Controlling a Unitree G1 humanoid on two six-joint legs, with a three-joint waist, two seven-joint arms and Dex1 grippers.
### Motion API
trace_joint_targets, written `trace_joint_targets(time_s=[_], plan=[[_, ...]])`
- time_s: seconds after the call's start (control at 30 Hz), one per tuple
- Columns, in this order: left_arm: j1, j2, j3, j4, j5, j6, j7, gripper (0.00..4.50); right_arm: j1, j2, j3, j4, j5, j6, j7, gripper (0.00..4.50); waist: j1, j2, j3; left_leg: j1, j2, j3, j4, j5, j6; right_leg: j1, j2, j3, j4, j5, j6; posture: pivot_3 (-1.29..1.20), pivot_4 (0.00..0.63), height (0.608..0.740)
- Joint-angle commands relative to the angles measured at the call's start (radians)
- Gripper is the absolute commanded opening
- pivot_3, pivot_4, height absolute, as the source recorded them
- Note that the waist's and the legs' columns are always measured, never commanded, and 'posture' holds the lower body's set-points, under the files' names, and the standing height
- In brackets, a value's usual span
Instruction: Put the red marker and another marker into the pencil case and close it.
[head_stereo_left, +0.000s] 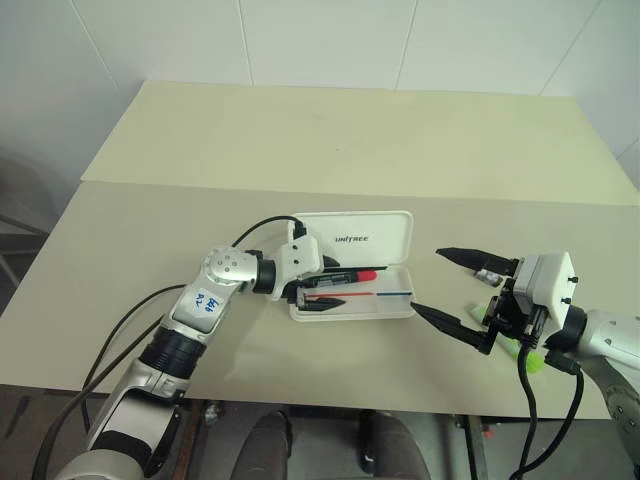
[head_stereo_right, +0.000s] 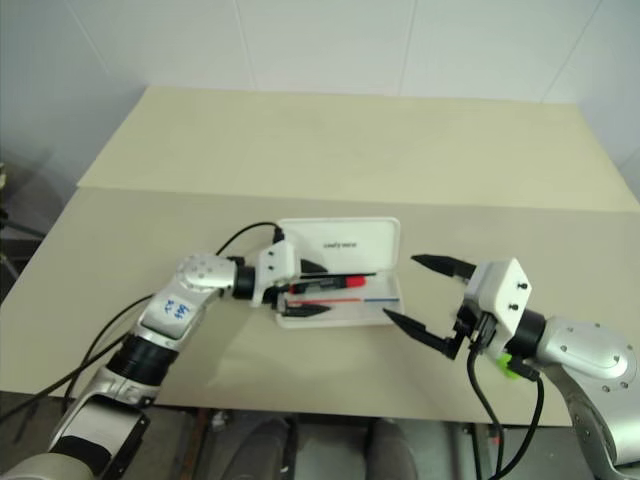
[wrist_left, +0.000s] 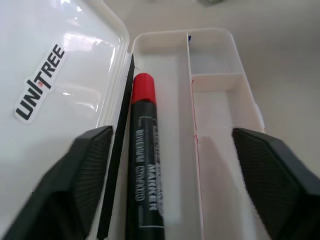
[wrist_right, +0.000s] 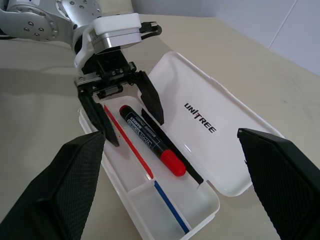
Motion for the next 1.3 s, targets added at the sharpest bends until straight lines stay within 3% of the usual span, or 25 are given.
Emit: trace_joint_targets(time_s=[0.03, 0.23, 0.6, 0.73, 1.17, 1.3], plan=[[0.014, -0.004, 0.017, -0.087, -0.046, 0.012, -0.021, 4.45, -0.01, 0.002, -0.009, -0.025, 0.013, 0.0, -0.008, 4.5, 0.0, 0.0, 0.0, 0.0, 0.0, 0.0, 0.0, 0.0, 0.0, 0.0, 0.0, 0.0, 0.0, 0.0, 0.0, 0.0, 0.15, 0.74], [0.067, 0.039, 0.061, -0.253, -0.147, 0.144, -0.053, 4.45, 0.043, 0.023, -0.071, 0.008, 0.011, 0.028, -0.061, 4.5, 0.0, 0.0, 0.0, 0.0, 0.0, 0.0, 0.0, 0.0, 0.0, 0.0, 0.0, 0.0, 0.001, 0.0, 0.0, 0.0, 0.15, 0.74], [0.155, 0.142, 0.168, -0.463, -0.263, 0.308, -0.016, 4.45, 0.346, 0.068, -0.234, 0.134, -0.07, 0.009, -0.068, 4.5, -0.004, 0.0, 0.0, 0.0, 0.0, 0.001, 0.0, 0.0, 0.001, 0.0, 0.0, 0.002, 0.0, -0.003, -0.005, 0.0, 0.15, 0.74], [0.173, 0.176, 0.191, -0.479, -0.299, 0.292, -0.042, 4.45, 0.352, 0.067, -0.235, 0.217, -0.083, -0.023, -0.038, 4.5, -0.006, 0.001, 0.0, 0.001, 0.0, 0.001, 0.0, 0.0, 0.002, 0.0, 0.0, 0.002, 0.0, -0.007, -0.017, 0.0, 0.15, 0.74], [0.181, 0.258, 0.23, -0.443, -0.335, 0.237, -0.102, 4.45, 0.339, 0.052, -0.223, 0.507, -0.158, -0.157, 0.07, 4.5, -0.002, 0.001, 0.0, 0.001, 0.0, 0.002, 0.0, 0.001, 0.003, 0.0, 0.0, 0.002, 0.0, -0.007, -0.017, 0.0, 0.15, 0.74], [0.178, 0.256, 0.228, -0.441, -0.335, 0.231, -0.102, 4.5, 0.344, 0.061, -0.224, 0.534, -0.16, -0.174, 0.084, 3.52, -0.002, 0.001, 0.0, 0.001, 0.0, 0.002, 0.001, 0.001, 0.003, 0.0, 0.0, 0.002, 0.0, -0.007, -0.017, 0.0, 0.15, 0.74]])
